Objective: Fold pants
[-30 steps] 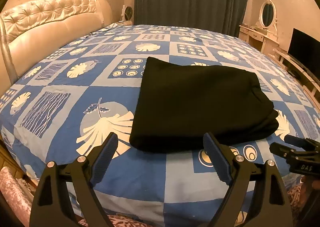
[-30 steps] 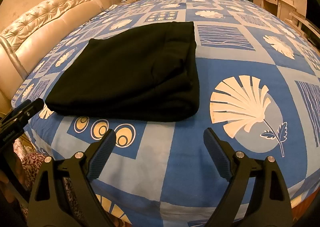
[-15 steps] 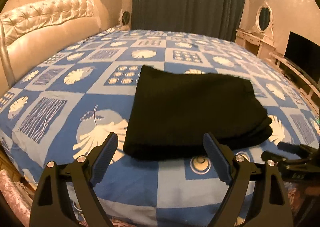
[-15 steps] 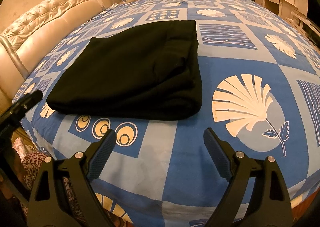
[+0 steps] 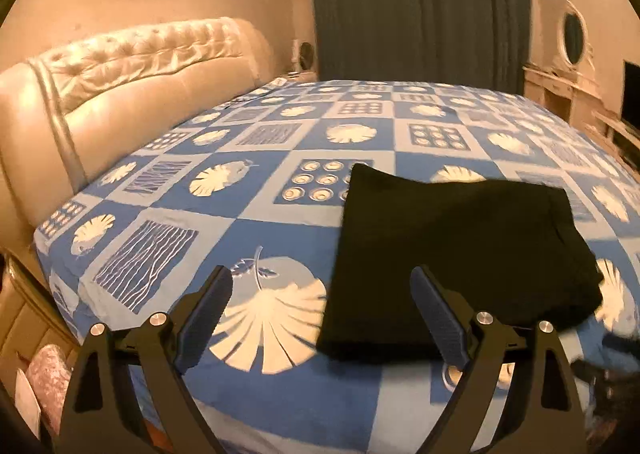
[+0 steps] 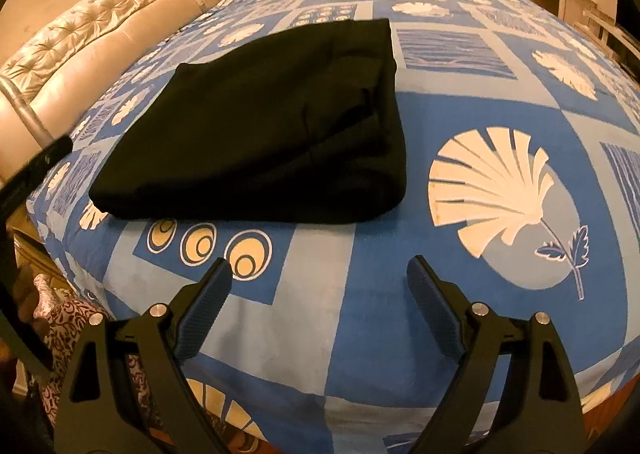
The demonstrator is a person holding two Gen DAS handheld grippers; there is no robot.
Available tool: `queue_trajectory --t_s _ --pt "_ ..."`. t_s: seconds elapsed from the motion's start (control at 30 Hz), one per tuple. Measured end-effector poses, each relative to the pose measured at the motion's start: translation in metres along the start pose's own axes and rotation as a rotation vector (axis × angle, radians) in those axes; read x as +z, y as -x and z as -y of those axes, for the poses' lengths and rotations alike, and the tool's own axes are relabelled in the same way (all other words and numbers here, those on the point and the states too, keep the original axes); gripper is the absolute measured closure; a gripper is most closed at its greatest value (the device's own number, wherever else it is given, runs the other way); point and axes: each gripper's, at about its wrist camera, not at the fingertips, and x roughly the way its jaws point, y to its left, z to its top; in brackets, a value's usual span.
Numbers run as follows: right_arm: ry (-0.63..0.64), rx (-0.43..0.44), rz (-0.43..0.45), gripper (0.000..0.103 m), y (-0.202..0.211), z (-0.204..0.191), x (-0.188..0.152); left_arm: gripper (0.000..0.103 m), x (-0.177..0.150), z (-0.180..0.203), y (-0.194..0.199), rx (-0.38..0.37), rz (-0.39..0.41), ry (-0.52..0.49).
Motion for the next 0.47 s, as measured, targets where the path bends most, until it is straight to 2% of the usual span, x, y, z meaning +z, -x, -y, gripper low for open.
queue_trajectory --t_s 0.03,0.13,0.23,0.3,0.4,0.47 --pt "-0.008 0.001 -0.005 0.014 -0.001 0.001 -0.001 0.014 0.006 -0.003 -0.006 -0.05 -0.025 0.028" --pt "-0.027 0.011 -0.012 0.014 -0.001 0.004 -0.002 0.014 0.013 -0.005 -0.016 -0.113 -0.052 0.048" --pt "-0.046 0.017 -0.012 0.014 0.001 0.01 -0.001 0.014 0.017 0.001 -0.026 -0.178 -0.075 -0.02" --pt "-0.081 0.027 -0.016 0.014 0.004 0.019 0.004 0.014 0.019 0.0 -0.032 -0.178 -0.093 -0.04" --pt "-0.131 0.018 0.024 0.014 0.013 0.042 0.019 0.014 0.023 -0.015 -0.046 -0.213 -0.1 -0.036" --pt "-0.161 0.002 0.051 0.013 0.017 0.064 0.033 0.013 0.031 -0.037 -0.068 -0.234 -0.123 0.0"
